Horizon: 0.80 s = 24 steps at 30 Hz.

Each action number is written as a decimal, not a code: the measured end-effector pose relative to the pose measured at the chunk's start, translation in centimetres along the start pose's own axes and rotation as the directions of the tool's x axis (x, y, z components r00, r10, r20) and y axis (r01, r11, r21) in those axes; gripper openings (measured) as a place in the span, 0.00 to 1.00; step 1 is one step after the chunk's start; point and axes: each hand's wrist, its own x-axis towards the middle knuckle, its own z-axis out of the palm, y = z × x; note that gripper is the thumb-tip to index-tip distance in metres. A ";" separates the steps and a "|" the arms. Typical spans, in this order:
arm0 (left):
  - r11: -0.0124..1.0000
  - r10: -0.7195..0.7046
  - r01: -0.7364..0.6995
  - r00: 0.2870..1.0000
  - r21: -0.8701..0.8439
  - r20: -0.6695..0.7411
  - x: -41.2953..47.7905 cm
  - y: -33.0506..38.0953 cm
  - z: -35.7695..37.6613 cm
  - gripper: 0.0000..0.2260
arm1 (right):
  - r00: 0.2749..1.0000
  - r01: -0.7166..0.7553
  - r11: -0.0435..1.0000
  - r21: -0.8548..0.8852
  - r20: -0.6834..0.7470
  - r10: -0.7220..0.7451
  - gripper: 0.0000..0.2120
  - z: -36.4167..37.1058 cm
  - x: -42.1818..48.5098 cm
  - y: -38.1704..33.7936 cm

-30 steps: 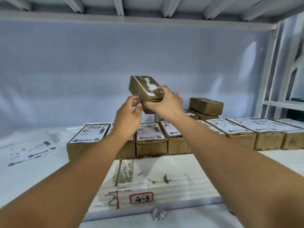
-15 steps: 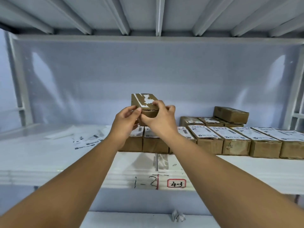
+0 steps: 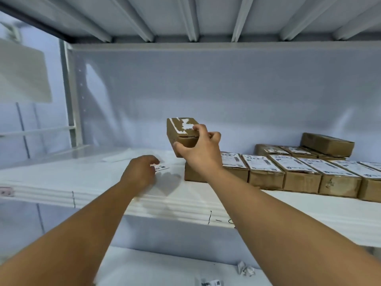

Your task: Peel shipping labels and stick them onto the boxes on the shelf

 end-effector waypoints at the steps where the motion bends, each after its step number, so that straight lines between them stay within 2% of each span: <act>1: 0.995 -0.003 -0.003 0.998 0.097 0.061 -0.2 -0.8 0.3 0.14 | 1.000 0.010 1.000 0.003 0.012 -0.010 0.32 0.4 -0.3 -0.1; 3: 0.979 0.005 -0.035 0.989 0.202 0.150 -0.1 -1.9 0.7 0.15 | 0.999 0.028 1.000 0.009 0.025 -0.028 0.31 1.1 -0.6 -0.2; 7: 0.956 0.069 -0.149 0.953 0.255 0.296 0.6 -2.3 0.4 0.17 | 0.997 0.040 0.996 0.077 0.061 -0.045 0.30 2.9 -0.9 -0.8; 10: 0.922 0.002 -0.151 0.923 0.357 0.385 1.1 -2.2 0.2 0.19 | 0.989 0.061 0.992 0.113 0.130 -0.075 0.30 4.8 -1.2 -1.2; 14: 0.905 -0.130 -0.003 0.950 0.426 0.282 3.0 -4.6 0.2 0.18 | 0.983 0.045 0.994 0.104 0.173 -0.063 0.29 6.9 -1.4 -1.4; 17: 0.911 -0.161 0.079 0.971 0.405 0.174 3.5 -6.6 -0.4 0.16 | 0.982 0.009 0.999 0.044 0.190 -0.017 0.30 8.0 -1.3 -1.1; 20: 0.923 -0.130 0.092 0.988 0.372 0.079 3.8 -7.5 -0.9 0.17 | 0.979 -0.025 1.000 -0.014 0.200 0.027 0.32 9.0 -1.3 -0.7; 24: 0.915 -0.097 0.058 0.992 0.399 0.078 4.0 -7.7 -0.7 0.13 | 0.980 -0.059 0.996 -0.070 0.184 0.071 0.33 10.4 -1.0 -0.2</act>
